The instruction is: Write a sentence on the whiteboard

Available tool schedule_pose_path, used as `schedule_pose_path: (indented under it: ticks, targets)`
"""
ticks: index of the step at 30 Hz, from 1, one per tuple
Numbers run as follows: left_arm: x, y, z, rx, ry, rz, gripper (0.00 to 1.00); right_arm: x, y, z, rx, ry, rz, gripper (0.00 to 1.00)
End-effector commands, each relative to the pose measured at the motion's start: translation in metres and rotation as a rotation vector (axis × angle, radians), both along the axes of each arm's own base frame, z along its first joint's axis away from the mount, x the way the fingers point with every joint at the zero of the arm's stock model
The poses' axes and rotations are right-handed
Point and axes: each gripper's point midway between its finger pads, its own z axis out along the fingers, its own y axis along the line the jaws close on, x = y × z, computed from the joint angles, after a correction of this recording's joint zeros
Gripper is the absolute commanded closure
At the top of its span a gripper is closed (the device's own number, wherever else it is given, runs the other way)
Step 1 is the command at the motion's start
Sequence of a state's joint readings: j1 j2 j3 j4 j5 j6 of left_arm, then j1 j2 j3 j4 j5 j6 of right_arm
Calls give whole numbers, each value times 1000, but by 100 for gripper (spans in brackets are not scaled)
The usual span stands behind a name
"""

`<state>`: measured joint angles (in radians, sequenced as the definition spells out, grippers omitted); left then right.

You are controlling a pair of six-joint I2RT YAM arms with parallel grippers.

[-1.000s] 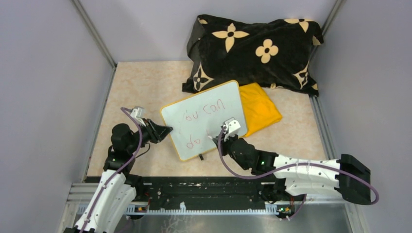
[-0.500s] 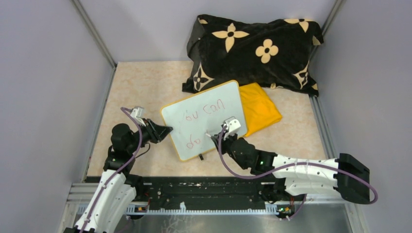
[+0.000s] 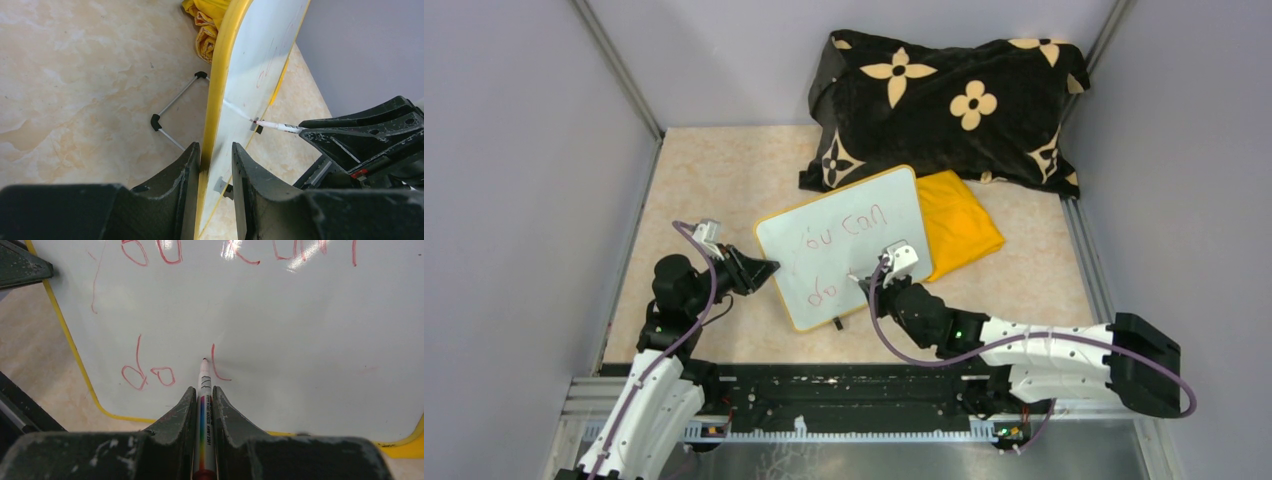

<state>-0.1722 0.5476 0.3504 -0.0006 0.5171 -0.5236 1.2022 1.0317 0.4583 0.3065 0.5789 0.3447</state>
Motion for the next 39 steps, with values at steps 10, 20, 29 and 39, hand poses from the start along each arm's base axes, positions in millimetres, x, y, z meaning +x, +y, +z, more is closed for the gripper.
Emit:
schedule_pose_path:
  ticks: [10, 20, 29, 39]
  targets:
    - [-1, -3, 6, -13, -30, -20, 64, 10, -13, 1, 30, 19, -81, 100]
    - [-2, -3, 7, -13, -31, -23, 64, 11, -27, 0, 28, 21, -108, 100]
    - [-2, -3, 7, -14, -32, -22, 64, 8, -25, 35, 118, -56, -60, 100]
    - [-2, -3, 7, -15, -34, -21, 64, 25, -20, 56, 126, -95, -79, 100]
